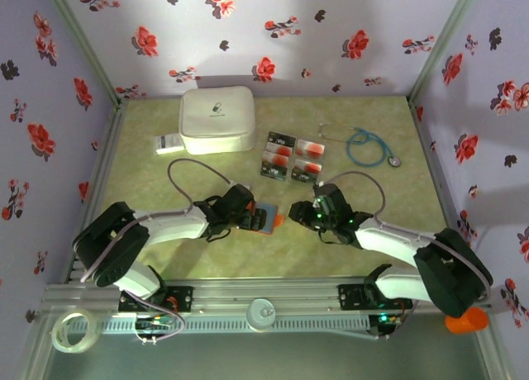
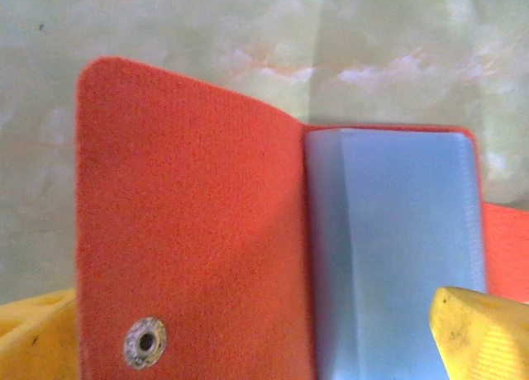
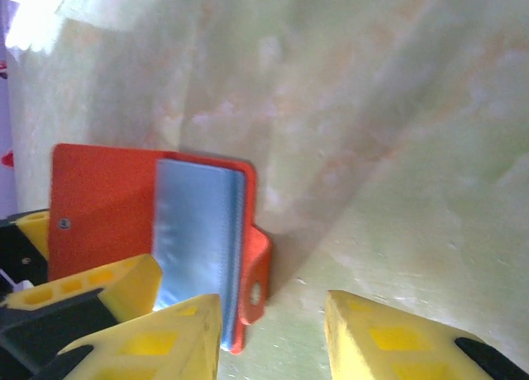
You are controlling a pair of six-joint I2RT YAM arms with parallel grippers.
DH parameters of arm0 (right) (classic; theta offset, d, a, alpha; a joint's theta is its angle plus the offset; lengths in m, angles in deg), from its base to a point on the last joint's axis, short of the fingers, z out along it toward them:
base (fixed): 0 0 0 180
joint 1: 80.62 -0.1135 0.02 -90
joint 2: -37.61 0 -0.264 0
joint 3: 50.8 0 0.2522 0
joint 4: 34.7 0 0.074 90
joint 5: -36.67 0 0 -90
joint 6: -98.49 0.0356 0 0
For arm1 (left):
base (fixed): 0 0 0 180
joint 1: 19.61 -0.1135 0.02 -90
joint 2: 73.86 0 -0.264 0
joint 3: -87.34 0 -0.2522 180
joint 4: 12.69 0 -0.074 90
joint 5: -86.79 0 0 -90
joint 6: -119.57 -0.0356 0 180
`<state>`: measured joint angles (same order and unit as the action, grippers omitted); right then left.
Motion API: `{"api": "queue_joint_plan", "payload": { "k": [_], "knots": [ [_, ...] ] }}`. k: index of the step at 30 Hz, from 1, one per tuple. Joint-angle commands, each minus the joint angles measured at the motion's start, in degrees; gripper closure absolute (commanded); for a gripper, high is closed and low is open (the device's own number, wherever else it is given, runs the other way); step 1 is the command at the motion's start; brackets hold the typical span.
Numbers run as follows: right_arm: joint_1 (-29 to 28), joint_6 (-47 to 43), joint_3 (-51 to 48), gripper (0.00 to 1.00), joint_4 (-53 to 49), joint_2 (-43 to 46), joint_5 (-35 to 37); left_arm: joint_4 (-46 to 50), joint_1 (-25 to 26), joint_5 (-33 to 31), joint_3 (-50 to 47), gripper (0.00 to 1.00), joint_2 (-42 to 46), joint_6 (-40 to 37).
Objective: Put the credit cards into the card holder
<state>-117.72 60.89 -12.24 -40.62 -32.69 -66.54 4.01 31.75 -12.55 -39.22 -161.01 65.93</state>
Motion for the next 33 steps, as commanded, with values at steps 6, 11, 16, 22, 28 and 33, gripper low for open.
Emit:
{"api": "queue_joint_plan", "payload": {
  "k": [6, 11, 16, 22, 28, 33],
  "knots": [
    [-0.04, -5.02, 8.18, 0.72, -8.32, 0.29, 1.99, -1.23, -1.78, 2.57, -0.42, 0.00, 5.28, 3.48],
    [-0.45, -4.77, 8.78, 0.76, -7.84, -1.20, 2.22, 1.45, -1.98, 3.33, 2.38, 0.00, 8.79, 3.09],
    [-0.51, -4.77, 7.84, 0.76, -8.03, -1.37, 3.14, 3.97, -2.04, 6.92, 8.33, 0.00, 7.83, 1.38],
    [-0.51, -4.68, 5.82, 0.76, -9.28, 0.43, 4.86, 4.52, -2.00, 10.34, 14.32, 0.00, 1.45, 0.23],
    [-0.43, -5.26, 5.24, 0.76, -10.39, 1.79, 4.42, 4.06, -2.96, 10.51, 13.69, 0.00, -2.42, -1.50],
    [-0.50, -6.23, 6.85, 0.76, -10.61, 0.60, 2.20, 1.81, -4.46, 10.18, 8.46, 0.00, -1.69, -1.15]
  ]
}}
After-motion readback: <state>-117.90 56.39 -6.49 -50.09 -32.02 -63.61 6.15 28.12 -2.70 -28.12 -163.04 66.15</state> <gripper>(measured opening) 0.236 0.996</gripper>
